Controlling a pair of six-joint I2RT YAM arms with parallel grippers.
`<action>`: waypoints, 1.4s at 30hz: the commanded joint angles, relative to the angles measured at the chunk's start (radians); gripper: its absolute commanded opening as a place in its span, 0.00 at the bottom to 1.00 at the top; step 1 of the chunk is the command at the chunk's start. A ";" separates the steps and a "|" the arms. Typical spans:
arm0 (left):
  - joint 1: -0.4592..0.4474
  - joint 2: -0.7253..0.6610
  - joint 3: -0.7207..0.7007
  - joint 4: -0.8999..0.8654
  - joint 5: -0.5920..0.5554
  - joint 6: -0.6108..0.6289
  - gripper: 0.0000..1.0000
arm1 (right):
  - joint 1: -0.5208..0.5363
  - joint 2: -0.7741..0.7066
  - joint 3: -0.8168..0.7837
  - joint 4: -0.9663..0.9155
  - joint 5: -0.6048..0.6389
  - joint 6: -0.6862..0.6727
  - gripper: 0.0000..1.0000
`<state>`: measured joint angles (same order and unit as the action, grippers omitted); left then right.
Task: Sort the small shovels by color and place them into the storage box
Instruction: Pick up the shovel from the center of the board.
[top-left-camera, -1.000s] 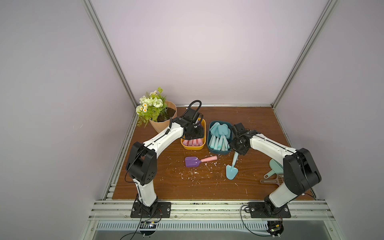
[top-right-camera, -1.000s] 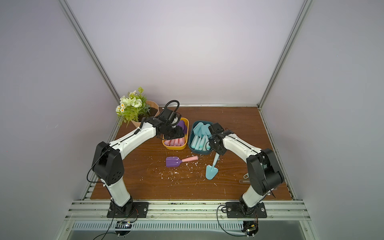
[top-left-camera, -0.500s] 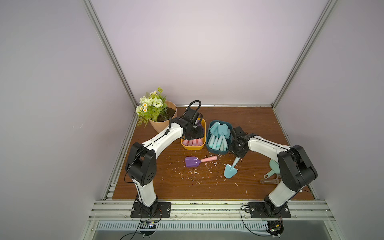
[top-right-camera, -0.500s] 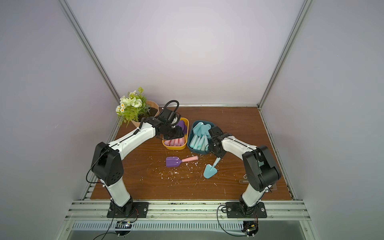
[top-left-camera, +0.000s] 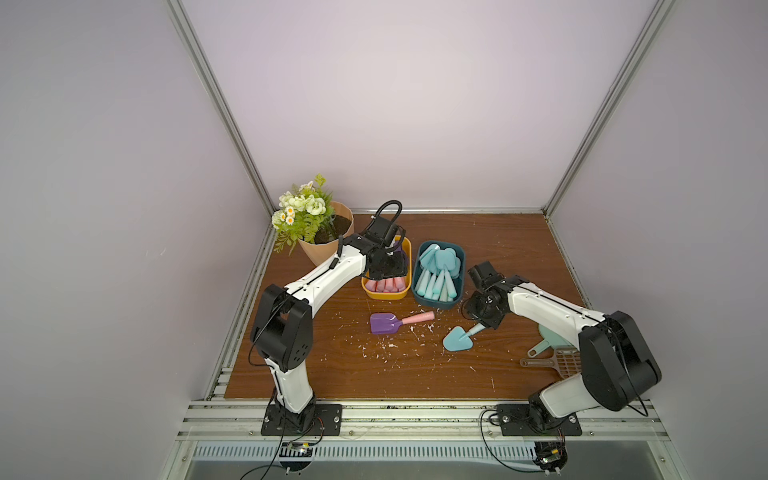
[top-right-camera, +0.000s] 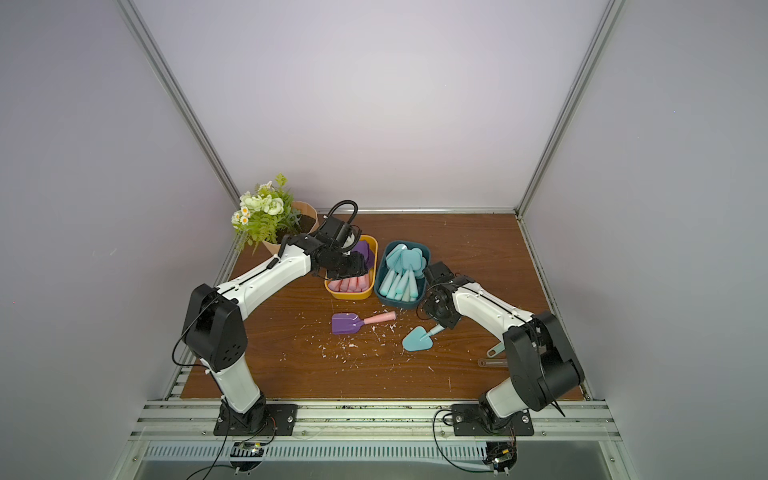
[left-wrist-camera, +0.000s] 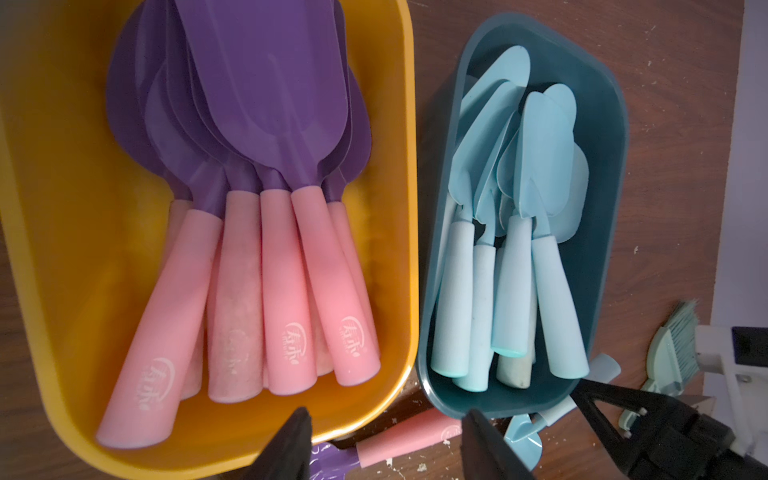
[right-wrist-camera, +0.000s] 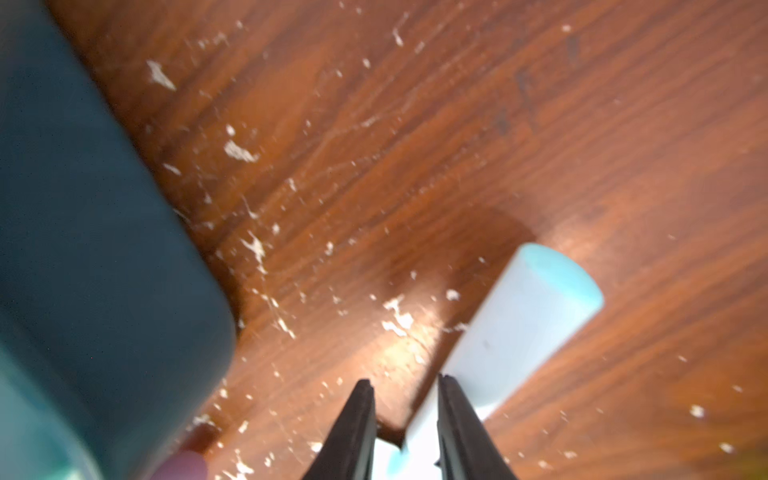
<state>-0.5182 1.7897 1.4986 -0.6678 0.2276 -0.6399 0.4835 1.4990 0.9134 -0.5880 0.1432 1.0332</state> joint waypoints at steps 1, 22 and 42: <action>0.010 0.007 0.003 -0.003 0.006 -0.009 0.60 | 0.012 -0.030 -0.021 -0.090 0.003 -0.057 0.31; 0.010 -0.010 -0.009 0.007 0.020 -0.010 0.59 | 0.035 0.039 -0.020 -0.074 0.096 -0.178 0.30; 0.011 0.002 -0.042 0.021 0.042 -0.018 0.58 | 0.193 -0.101 -0.066 -0.231 0.054 -0.191 0.53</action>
<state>-0.5179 1.7905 1.4826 -0.6422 0.2619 -0.6468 0.6609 1.3857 0.8265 -0.7132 0.1719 0.8917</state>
